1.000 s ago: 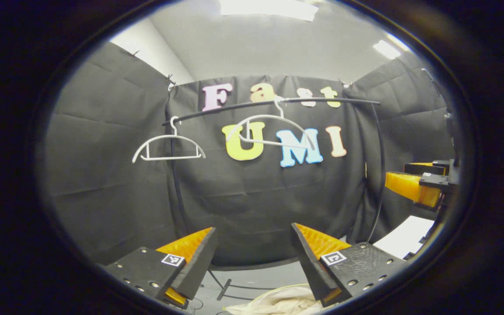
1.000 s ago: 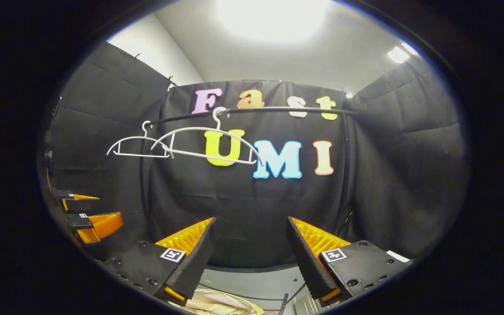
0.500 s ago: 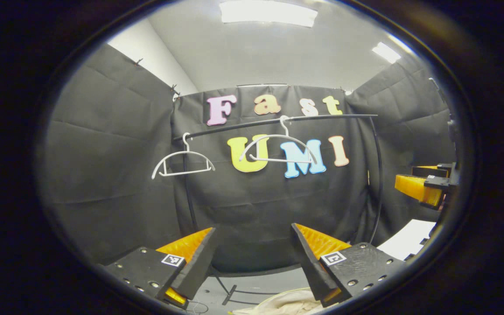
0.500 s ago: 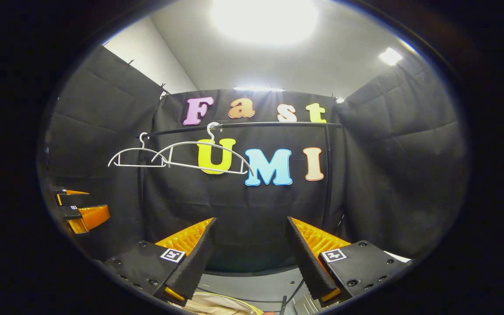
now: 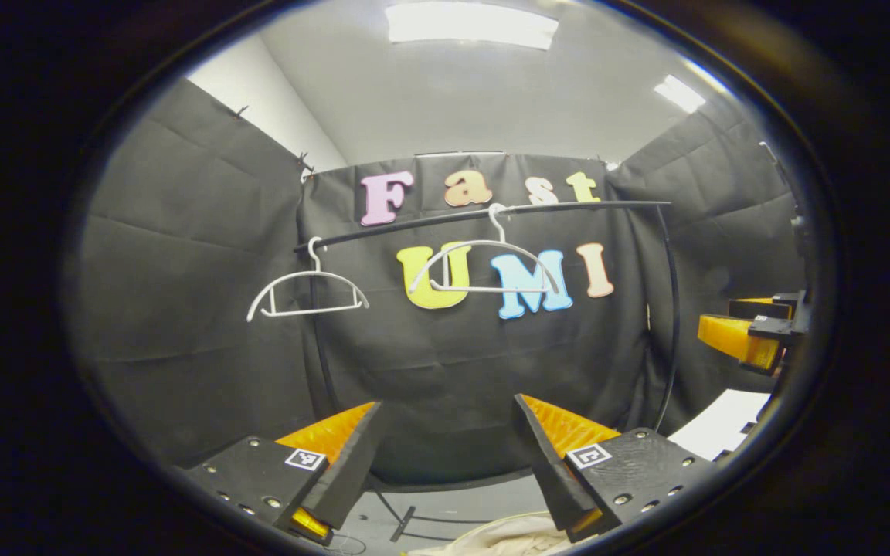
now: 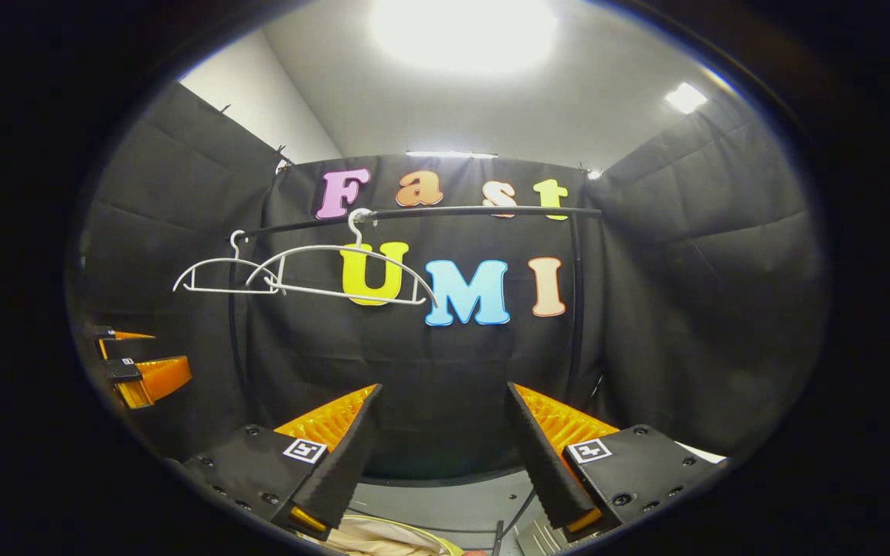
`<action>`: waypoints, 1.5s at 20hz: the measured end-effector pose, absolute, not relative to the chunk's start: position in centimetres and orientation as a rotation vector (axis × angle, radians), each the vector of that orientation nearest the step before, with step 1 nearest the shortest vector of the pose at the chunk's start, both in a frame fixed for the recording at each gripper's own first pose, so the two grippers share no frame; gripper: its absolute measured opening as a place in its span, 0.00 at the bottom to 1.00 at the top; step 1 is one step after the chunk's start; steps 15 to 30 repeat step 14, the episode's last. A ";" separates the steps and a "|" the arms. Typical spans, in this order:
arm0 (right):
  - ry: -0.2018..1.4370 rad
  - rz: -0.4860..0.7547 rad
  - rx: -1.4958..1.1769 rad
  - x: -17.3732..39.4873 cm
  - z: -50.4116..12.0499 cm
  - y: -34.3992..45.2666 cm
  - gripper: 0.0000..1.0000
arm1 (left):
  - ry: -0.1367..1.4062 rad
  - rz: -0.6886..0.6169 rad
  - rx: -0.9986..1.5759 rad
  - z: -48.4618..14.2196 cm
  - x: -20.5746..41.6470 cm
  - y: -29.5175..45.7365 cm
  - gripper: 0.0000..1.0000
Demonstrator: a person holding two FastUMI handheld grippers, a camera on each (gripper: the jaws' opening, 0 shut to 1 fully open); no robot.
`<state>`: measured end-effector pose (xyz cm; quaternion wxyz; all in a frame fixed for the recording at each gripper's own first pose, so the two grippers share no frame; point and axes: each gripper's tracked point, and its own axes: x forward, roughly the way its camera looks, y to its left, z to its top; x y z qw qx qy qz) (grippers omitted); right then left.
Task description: Grasp the clothes on the hanger with both hands and then place them into the laundry hamper below.
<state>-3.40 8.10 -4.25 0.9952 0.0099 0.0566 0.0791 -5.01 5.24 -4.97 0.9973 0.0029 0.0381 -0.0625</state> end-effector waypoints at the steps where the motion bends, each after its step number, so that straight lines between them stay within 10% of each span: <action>1: 0.111 0.153 0.018 -3.3 -4.2 7.9 0.95 | 0.074 -0.127 0.006 -4.9 -4.9 5.0 0.97; 30: 0.092 0.119 0.037 -4.0 -3.6 6.8 0.97 | 0.034 -0.125 0.000 -3.4 -6.8 6.4 0.99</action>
